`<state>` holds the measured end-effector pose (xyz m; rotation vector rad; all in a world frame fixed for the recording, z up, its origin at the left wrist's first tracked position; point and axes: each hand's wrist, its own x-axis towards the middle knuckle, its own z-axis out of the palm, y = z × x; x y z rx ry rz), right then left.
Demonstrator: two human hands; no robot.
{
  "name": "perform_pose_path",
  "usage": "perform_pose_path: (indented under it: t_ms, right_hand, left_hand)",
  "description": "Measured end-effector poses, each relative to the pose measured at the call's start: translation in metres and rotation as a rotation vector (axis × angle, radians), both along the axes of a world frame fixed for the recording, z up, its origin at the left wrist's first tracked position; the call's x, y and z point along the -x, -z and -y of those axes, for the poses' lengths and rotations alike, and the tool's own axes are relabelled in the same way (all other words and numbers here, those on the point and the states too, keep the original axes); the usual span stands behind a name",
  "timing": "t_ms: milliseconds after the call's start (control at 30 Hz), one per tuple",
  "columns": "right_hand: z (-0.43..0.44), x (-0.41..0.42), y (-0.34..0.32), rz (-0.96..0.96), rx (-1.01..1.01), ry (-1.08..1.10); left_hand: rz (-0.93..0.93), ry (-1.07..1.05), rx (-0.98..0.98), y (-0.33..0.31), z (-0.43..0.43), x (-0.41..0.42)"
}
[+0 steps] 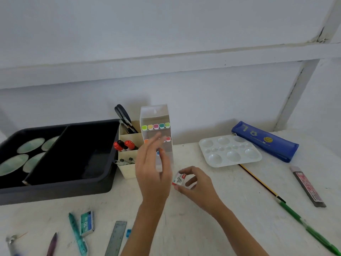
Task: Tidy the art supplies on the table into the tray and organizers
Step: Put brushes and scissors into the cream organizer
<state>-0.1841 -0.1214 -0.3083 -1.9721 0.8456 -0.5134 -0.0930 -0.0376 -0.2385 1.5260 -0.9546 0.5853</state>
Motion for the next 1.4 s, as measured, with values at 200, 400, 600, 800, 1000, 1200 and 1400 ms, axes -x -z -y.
perform_pose_path:
  t_ms: [200, 400, 600, 800, 1000, 1200, 1400]
  right_hand:
    - [-0.012, -0.042, -0.002, 0.114, 0.038, -0.087]
    - [-0.010, -0.079, 0.005, 0.201, 0.025, -0.060]
    - [-0.006, -0.107, 0.013, 0.153, -0.023, 0.066]
    - [-0.014, -0.117, 0.022, 0.071, 0.047, 0.093]
    - [-0.027, -0.119, 0.026, -0.062, 0.184, 0.052]
    - [-0.015, -0.121, 0.013, -0.248, 0.266, -0.144]
    - [-0.016, -0.117, 0.008, -0.214, 0.155, -0.219]
  left_hand:
    - [-0.134, 0.114, -0.258, -0.058, 0.014, -0.068]
    - [-0.275, 0.314, -0.490, -0.038, 0.027, -0.098]
    - [-0.284, 0.303, -0.409, -0.030, 0.031, -0.098]
    - [-0.294, 0.316, -0.396, -0.028, 0.032, -0.102]
    - [-0.325, 0.358, -0.393, -0.031, 0.031, -0.102]
    - [-0.367, 0.393, -0.336, -0.036, 0.030, -0.099]
    - [-0.230, 0.342, -0.551, -0.042, 0.021, -0.096]
